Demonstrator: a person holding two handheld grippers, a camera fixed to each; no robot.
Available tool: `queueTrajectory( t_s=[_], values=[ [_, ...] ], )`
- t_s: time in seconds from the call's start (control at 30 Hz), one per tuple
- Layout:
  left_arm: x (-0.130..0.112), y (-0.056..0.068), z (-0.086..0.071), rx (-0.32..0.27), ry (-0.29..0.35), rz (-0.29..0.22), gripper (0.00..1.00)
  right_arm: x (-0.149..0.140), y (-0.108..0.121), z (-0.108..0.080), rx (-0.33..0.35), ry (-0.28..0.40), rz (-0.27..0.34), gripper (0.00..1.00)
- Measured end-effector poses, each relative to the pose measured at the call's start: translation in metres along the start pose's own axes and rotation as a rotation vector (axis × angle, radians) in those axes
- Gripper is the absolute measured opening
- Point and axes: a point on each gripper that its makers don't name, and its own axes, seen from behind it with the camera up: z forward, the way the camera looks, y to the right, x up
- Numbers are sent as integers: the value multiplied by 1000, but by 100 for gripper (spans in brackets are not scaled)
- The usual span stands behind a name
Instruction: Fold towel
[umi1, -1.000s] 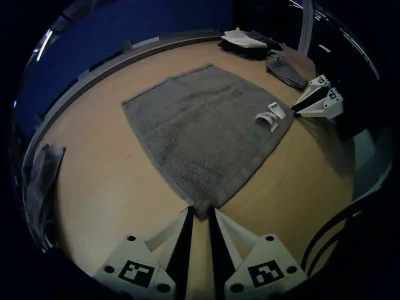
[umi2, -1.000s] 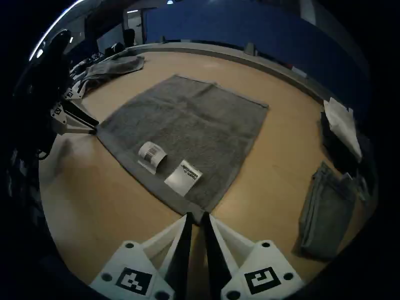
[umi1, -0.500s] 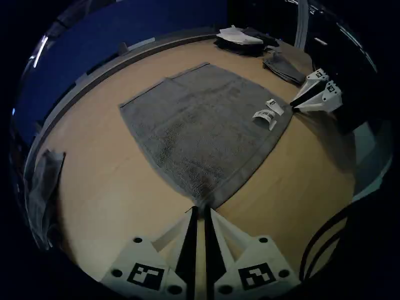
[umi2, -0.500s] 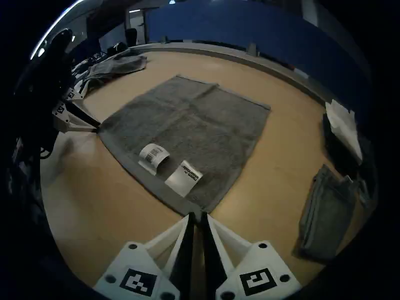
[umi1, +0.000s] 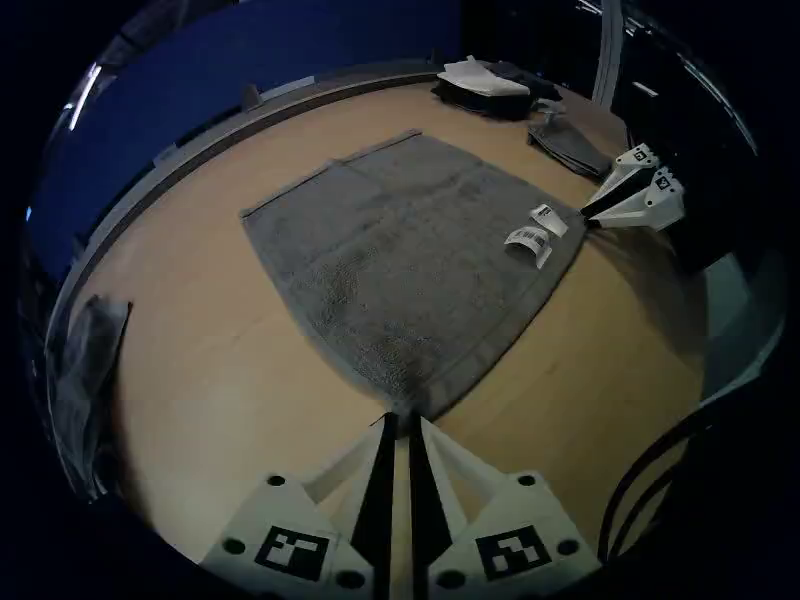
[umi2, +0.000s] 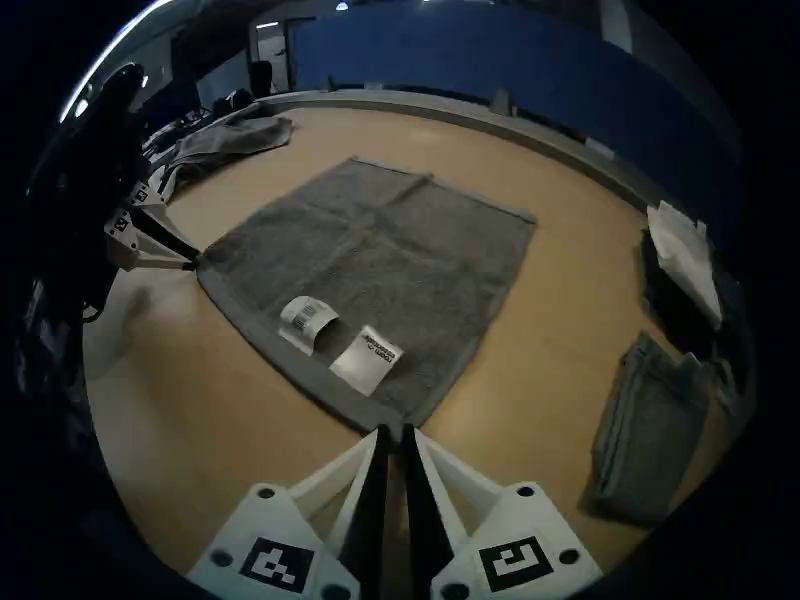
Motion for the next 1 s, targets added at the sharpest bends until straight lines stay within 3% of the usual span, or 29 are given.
queueTrajectory(
  t_s=[0.37, 1.0],
  values=[
    [14, 3, -20, 12, 29, -37, 9, 14, -2, -16, -6, 29, 0, 11],
    [52, 4, -80, 48, 102, -99, 9, 56, -7, -78, -17, 119, 9, 11]
  ],
)
